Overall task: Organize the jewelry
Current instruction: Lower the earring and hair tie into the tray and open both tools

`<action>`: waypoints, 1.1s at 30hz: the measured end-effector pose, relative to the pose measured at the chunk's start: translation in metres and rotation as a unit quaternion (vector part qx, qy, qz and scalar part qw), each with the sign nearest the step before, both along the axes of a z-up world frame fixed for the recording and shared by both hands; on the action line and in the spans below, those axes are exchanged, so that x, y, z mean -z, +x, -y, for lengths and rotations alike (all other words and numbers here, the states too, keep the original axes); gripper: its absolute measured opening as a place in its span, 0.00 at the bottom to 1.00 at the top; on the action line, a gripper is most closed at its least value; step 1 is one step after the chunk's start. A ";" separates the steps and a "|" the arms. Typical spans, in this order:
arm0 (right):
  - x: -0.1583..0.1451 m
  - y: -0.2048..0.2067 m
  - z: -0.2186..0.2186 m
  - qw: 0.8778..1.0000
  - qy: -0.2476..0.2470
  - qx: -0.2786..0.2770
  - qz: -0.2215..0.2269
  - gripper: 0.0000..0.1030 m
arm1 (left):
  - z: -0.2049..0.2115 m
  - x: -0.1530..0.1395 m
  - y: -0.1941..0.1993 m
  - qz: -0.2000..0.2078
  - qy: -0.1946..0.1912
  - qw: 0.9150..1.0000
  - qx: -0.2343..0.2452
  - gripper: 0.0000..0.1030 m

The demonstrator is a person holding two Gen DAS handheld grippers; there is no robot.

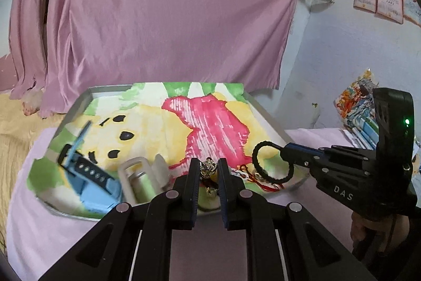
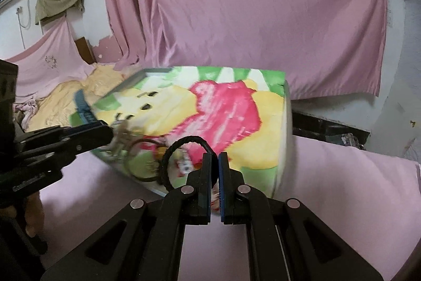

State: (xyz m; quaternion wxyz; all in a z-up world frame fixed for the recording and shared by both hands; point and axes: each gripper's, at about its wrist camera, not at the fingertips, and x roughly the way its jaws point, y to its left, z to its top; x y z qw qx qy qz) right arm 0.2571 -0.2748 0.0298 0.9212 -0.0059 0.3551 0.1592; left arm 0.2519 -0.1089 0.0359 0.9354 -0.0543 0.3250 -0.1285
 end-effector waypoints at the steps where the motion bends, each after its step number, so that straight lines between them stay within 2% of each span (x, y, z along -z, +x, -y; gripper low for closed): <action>1: 0.003 0.004 0.001 1.000 0.000 0.003 -0.005 0.04 | 0.001 0.002 0.002 -0.003 0.002 1.000 -0.001 0.13; 5: 0.015 0.018 0.004 1.000 0.003 0.009 -0.023 0.04 | 0.009 0.015 0.017 -0.030 0.020 0.999 -0.005 0.13; 12: 0.029 0.025 -0.001 0.999 0.000 0.003 -0.044 0.05 | 0.014 0.030 0.027 -0.059 0.023 0.998 0.006 0.13; 18: 0.031 0.026 -0.003 0.999 0.000 0.000 -0.052 0.05 | 0.013 0.034 0.028 -0.068 0.019 0.997 0.004 0.13; 25: 0.029 0.023 0.000 0.999 0.005 0.004 -0.052 0.06 | 0.013 0.030 0.025 -0.059 0.028 0.998 -0.002 0.14; 28: 0.027 0.019 0.002 0.999 0.005 0.012 -0.048 0.11 | 0.012 0.025 0.022 -0.050 0.026 0.998 -0.009 0.24; 30: 0.025 0.017 0.003 0.999 0.008 0.017 -0.044 0.21 | 0.012 0.021 0.018 -0.039 0.029 0.999 -0.012 0.29; 31: 0.024 0.015 0.004 0.999 0.009 0.020 -0.041 0.29 | 0.011 0.019 0.017 -0.035 0.030 0.999 -0.014 0.30; 33: 0.021 0.011 0.005 0.999 0.012 0.028 -0.033 0.31 | 0.011 0.015 0.014 -0.027 0.028 0.999 -0.018 0.36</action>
